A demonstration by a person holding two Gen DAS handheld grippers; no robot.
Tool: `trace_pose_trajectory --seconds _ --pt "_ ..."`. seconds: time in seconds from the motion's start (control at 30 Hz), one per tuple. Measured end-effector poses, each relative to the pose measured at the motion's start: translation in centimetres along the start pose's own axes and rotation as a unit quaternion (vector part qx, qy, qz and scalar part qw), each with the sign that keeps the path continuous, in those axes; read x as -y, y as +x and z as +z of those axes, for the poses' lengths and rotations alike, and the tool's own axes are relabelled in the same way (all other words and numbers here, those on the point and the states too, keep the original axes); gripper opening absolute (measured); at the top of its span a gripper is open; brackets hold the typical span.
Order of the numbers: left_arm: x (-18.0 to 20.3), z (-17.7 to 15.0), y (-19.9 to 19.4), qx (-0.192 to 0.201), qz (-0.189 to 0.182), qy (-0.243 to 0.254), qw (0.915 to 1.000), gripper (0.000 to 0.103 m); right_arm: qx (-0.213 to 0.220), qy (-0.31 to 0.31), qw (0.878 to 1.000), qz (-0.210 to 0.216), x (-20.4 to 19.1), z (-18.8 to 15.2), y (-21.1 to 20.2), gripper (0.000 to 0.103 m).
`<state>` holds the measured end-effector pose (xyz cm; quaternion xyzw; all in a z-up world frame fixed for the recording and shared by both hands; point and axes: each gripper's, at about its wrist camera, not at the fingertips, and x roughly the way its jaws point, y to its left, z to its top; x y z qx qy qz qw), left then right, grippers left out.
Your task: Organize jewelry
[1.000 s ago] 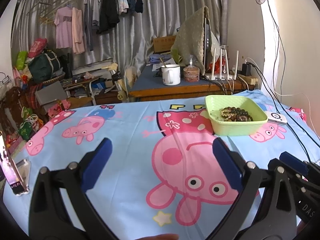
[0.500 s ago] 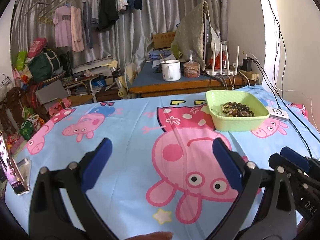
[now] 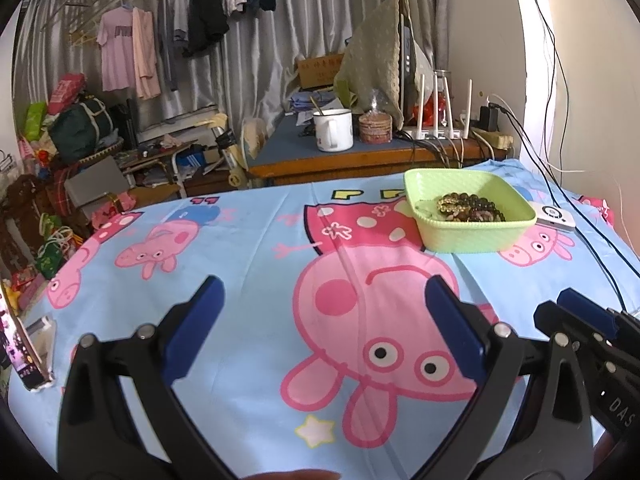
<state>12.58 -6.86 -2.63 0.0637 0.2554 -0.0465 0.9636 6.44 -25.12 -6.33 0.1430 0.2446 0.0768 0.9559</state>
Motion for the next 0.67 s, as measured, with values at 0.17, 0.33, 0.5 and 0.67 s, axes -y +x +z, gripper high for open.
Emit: trace_pose_trajectory --seconds 0.17,0.33,0.5,0.67 --pt "0.0 -0.1 0.5 -0.005 -0.003 0.001 1.0000 0.096 -0.003 0.001 1.000 0.000 0.2 0.1 0.3 0.006" --pt "-0.1 0.0 0.8 -0.004 -0.016 0.001 0.9999 0.096 -0.003 0.000 1.000 -0.002 0.1 0.2 0.4 0.006" --pt "0.1 0.2 1.1 -0.006 -0.018 0.006 0.9998 0.096 -0.007 -0.005 1.000 -0.009 0.2 0.3 0.8 0.006" --pt "0.1 0.8 2.3 -0.019 -0.022 0.013 0.9995 0.096 -0.020 -0.023 0.999 -0.037 0.1 0.7 2.0 0.013"
